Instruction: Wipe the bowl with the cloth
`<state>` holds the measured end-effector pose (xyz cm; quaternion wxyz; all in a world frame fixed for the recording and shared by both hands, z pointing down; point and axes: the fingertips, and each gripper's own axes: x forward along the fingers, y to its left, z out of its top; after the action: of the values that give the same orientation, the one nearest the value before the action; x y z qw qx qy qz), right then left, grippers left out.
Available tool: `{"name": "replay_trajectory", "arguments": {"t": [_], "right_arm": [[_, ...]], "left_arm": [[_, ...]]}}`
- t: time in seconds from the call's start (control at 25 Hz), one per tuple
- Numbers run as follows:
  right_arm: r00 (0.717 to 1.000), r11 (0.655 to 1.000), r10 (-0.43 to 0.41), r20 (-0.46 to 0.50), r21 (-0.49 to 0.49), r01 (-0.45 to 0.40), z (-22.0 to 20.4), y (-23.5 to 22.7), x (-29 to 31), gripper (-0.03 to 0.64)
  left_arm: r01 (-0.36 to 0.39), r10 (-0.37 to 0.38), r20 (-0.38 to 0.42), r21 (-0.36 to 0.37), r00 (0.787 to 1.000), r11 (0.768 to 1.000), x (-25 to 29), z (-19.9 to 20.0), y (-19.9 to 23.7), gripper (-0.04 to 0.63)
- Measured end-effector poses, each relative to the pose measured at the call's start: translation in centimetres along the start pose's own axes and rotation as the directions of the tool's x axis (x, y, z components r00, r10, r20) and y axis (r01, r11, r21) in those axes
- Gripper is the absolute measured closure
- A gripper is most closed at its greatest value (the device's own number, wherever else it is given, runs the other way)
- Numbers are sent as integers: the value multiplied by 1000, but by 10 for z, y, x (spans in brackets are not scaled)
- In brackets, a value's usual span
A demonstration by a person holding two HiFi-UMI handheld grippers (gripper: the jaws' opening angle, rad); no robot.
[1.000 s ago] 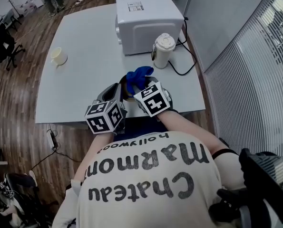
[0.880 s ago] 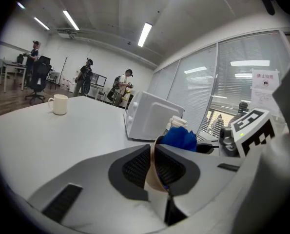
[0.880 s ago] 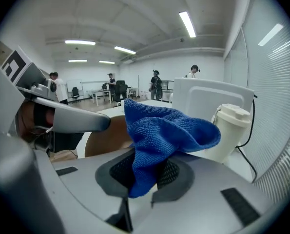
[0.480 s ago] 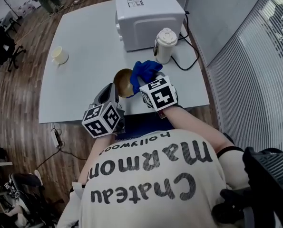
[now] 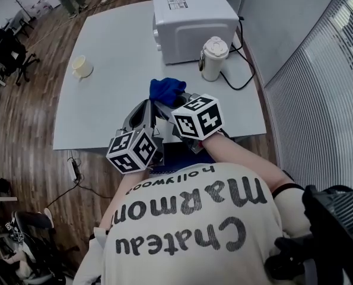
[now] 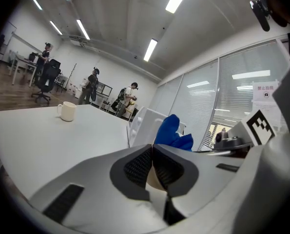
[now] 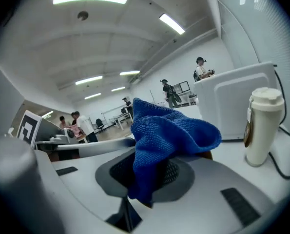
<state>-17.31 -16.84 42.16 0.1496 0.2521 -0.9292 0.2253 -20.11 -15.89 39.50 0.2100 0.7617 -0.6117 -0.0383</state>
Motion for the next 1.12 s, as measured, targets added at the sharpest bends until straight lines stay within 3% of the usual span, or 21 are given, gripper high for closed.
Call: {"name": "replay_trajectory", "arguments": {"t": [0.28, 0.72, 1.12], "right_arm": [[999, 1000, -8, -44, 28, 9, -13, -8, 1, 552], [987, 984, -97, -130, -160, 76, -27, -18, 2, 552], [969, 959, -215, -119, -215, 186, -21, -36, -5, 552]], "left_arm": [[51, -51, -5, -4, 999, 999, 0, 0, -17, 578], [60, -59, 16, -35, 998, 998, -3, 8, -20, 578], [50, -49, 7, -86, 999, 995, -7, 4, -18, 580]]}}
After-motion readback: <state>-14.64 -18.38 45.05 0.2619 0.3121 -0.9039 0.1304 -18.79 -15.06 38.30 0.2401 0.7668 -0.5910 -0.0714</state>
